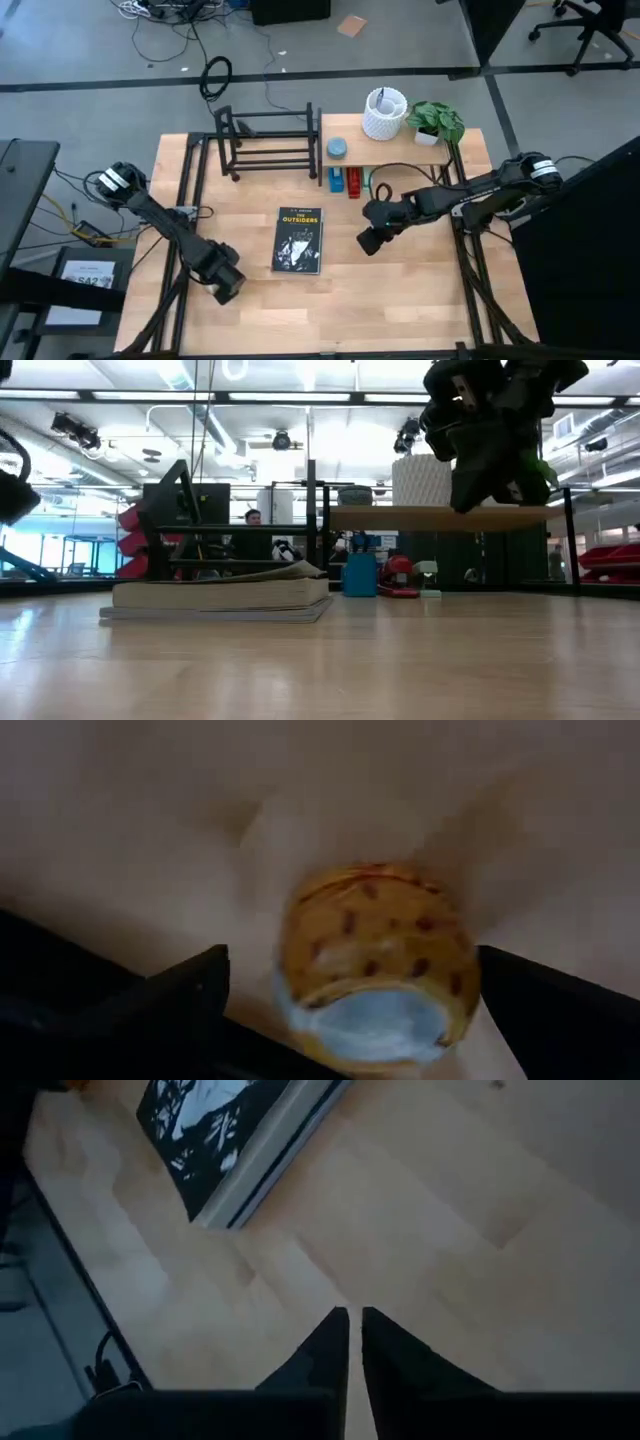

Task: Stock shelves
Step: Put the yellow scented candle under the shelf

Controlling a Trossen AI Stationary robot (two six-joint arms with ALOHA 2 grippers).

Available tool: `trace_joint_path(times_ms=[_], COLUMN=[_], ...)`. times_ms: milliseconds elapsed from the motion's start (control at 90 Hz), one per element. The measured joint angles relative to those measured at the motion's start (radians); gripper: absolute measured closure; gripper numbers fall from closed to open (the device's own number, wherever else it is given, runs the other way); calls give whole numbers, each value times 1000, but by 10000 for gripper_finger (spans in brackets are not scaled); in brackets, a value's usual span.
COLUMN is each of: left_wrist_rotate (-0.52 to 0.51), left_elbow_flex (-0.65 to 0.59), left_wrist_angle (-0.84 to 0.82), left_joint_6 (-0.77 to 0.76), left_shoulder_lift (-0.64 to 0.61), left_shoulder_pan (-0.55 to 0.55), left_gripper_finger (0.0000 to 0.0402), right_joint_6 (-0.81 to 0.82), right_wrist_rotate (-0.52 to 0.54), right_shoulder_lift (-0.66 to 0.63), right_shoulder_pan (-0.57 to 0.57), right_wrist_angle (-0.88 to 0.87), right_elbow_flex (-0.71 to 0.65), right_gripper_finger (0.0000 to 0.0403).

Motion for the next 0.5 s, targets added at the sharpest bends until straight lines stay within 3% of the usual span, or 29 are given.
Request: trace_joint_path(times_ms=[122,278,500], left_wrist_rotate=[2,19,47], left_elbow_flex=[-9,-9,48], left_wrist_angle=[31,50,10], left_joint_6=[0,0,-1], left_shoulder_lift=[0,0,0], left_shoulder_pan=[0,0,2], left_gripper_finger=[49,131,133], right_joint_6=[5,29,29], right_wrist_rotate=[-8,-8,-8], right_shoulder_lift=[0,0,-5], right_shoulder_pan=[0,0,0], right_wrist_angle=[0,7,42], right_elbow_flex=[0,0,0], right_gripper_finger=[398,399,400])
